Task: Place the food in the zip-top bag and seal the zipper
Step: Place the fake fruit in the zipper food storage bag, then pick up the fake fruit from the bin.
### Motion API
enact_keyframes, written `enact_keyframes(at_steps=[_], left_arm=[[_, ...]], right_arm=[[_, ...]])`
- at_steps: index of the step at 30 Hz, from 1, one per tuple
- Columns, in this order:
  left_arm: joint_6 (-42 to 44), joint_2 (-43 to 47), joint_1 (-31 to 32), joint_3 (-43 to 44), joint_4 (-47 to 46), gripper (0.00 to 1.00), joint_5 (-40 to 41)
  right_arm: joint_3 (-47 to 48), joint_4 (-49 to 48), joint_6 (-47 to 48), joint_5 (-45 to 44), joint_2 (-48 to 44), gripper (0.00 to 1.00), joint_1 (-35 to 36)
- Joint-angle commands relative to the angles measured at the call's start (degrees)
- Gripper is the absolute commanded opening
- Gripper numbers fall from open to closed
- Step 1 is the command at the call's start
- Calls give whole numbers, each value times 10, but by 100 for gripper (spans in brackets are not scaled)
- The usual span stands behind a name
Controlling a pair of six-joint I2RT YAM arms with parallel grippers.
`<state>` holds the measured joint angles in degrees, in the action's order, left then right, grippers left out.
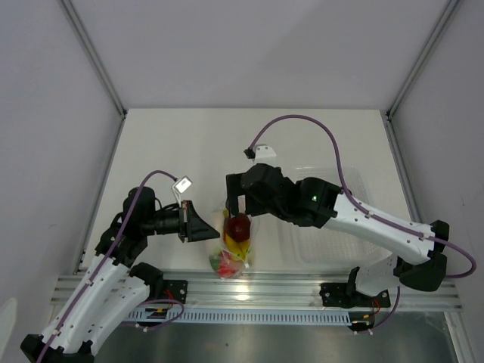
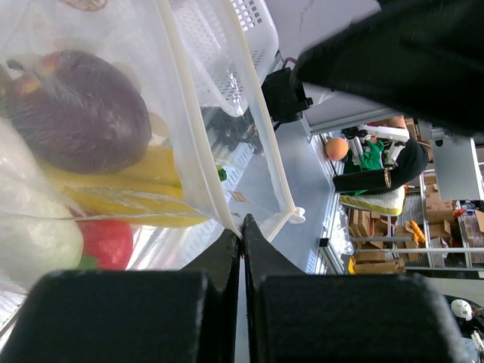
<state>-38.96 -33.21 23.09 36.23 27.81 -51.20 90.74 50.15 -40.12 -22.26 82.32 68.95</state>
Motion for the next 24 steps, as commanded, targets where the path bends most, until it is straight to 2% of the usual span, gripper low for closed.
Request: enact_keyframes(at_steps=[1,5,7,8,15,24], left_arm=[[9,4,-3,25,0,1,-3],[11,4,-4,30,5,1,-4],[12,4,-3,31,4,1,-4],[12,3,-4,32,5,1,-5],[14,1,-3,31,6,0,-6],[15,1,-4,29,8,0,-7]], right_arm=[[-3,41,-39,-78,-45,99,-17],[-42,114,-111,-146,-108,99,-73],[-92,141,-138,-151,-132,99,-127],[-111,144,-141,-143,-158,99,-176],[-279,110,-140,-103,-248,99,-356],[-419,58,-165,-64,-271,99,-496]])
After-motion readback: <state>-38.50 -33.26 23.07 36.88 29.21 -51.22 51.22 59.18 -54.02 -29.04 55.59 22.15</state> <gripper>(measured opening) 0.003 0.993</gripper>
